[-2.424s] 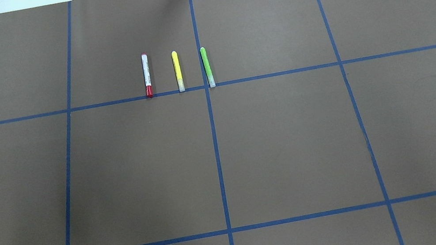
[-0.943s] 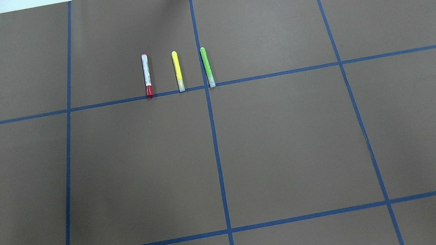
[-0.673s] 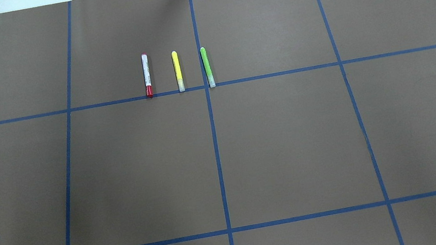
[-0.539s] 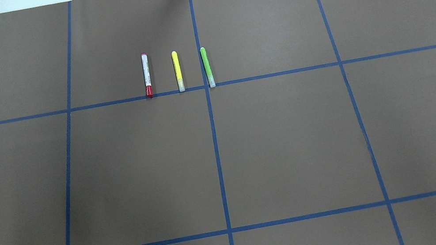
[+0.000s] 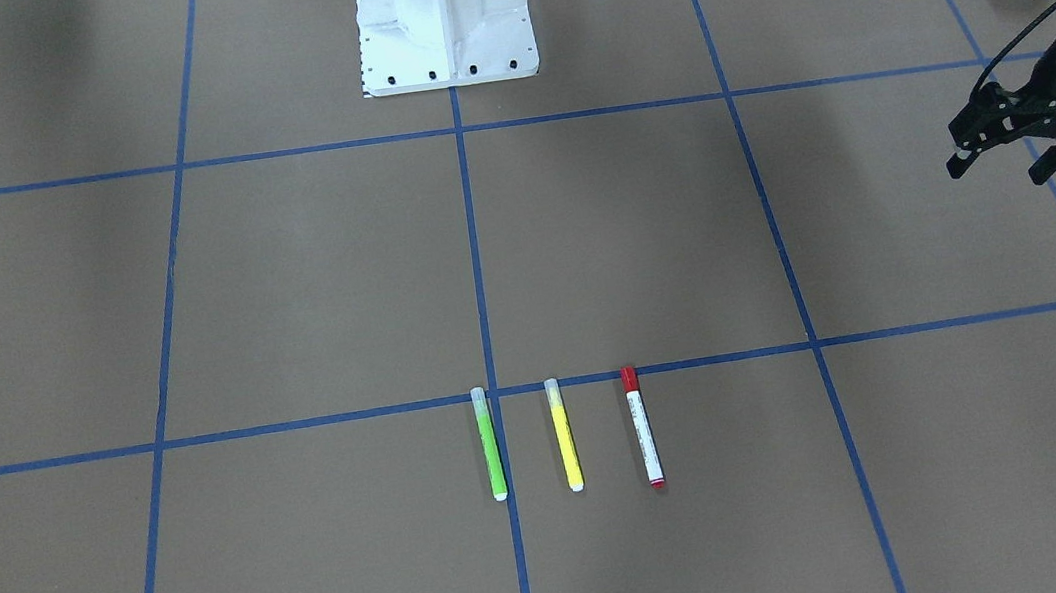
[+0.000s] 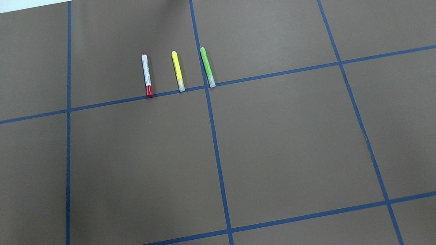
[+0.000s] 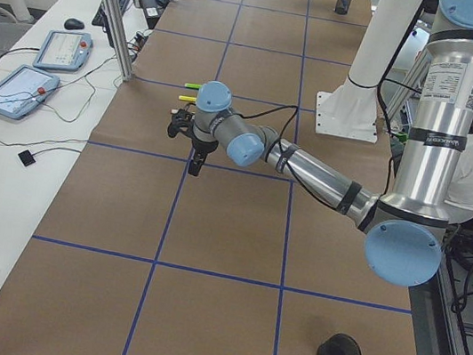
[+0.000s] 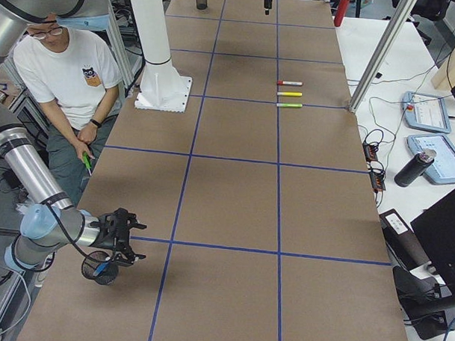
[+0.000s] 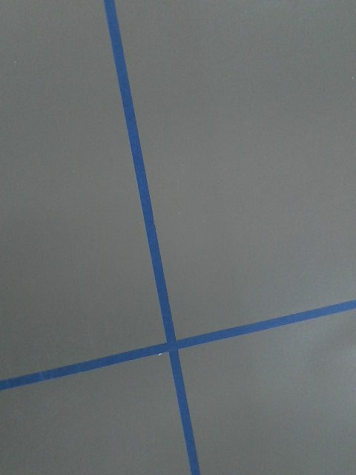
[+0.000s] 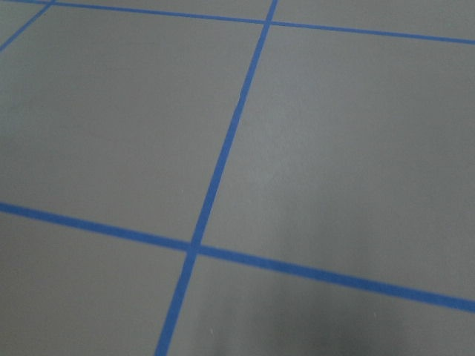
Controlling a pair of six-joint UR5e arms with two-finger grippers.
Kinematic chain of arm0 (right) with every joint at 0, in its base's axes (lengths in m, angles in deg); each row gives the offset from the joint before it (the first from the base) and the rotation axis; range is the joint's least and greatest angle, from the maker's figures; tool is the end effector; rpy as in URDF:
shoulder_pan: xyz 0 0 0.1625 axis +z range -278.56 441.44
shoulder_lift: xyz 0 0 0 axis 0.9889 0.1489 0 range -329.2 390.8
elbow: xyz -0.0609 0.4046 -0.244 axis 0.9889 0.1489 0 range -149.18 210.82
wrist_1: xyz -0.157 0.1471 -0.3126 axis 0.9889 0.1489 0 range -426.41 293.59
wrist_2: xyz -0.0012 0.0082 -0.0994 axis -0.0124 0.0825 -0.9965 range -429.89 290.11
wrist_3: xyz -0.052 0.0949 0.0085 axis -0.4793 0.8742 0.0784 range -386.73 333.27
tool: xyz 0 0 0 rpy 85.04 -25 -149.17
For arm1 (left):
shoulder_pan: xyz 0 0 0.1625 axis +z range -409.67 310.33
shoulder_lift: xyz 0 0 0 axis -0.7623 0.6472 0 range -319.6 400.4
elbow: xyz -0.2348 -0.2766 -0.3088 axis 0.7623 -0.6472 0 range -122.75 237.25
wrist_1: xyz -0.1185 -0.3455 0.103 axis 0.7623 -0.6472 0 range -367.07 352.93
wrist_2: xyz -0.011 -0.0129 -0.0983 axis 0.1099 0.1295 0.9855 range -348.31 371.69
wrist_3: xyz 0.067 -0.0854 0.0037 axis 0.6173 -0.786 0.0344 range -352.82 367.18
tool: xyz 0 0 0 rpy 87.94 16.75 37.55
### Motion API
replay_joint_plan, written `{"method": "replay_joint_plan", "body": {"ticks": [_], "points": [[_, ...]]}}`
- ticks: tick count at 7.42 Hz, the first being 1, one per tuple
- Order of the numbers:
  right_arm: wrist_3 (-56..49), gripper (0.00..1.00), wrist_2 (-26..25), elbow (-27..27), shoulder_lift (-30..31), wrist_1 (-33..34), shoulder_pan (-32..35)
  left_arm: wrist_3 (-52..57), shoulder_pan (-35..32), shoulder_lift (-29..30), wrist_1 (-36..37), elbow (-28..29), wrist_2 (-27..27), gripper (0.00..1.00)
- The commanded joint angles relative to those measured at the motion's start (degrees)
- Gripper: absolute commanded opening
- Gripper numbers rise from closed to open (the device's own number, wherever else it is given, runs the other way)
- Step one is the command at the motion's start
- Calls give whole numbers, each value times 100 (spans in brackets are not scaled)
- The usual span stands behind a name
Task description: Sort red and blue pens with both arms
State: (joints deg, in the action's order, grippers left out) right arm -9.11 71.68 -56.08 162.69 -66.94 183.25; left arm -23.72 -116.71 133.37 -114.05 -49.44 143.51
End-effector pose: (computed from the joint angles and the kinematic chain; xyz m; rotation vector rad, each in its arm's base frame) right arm 0.0577 -0.0403 0.7444 0.6914 -0.8824 0.1013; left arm 0.1342 -0.4728 0.5242 0.2248 0.9027 0.1047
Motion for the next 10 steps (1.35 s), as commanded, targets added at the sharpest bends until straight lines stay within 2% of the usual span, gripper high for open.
{"method": "replay_joint_plan", "body": {"ticks": [1, 4, 8, 10], "points": [[-4, 100, 204, -380, -1002, 1533, 103, -370, 208, 237, 19, 42, -68, 100], [-4, 100, 204, -1046, -1778, 3545, -292, -1468, 927, 1080, 46, 217, -708, 100], [5, 100, -50, -1075, -3271, 5411, -1037, -2478, 1587, 2810, 46, 1822, -1263, 100], [13, 100, -191, -1057, -4062, 6333, -1461, -2630, 1737, 3409, 63, 2578, -1246, 100]]}}
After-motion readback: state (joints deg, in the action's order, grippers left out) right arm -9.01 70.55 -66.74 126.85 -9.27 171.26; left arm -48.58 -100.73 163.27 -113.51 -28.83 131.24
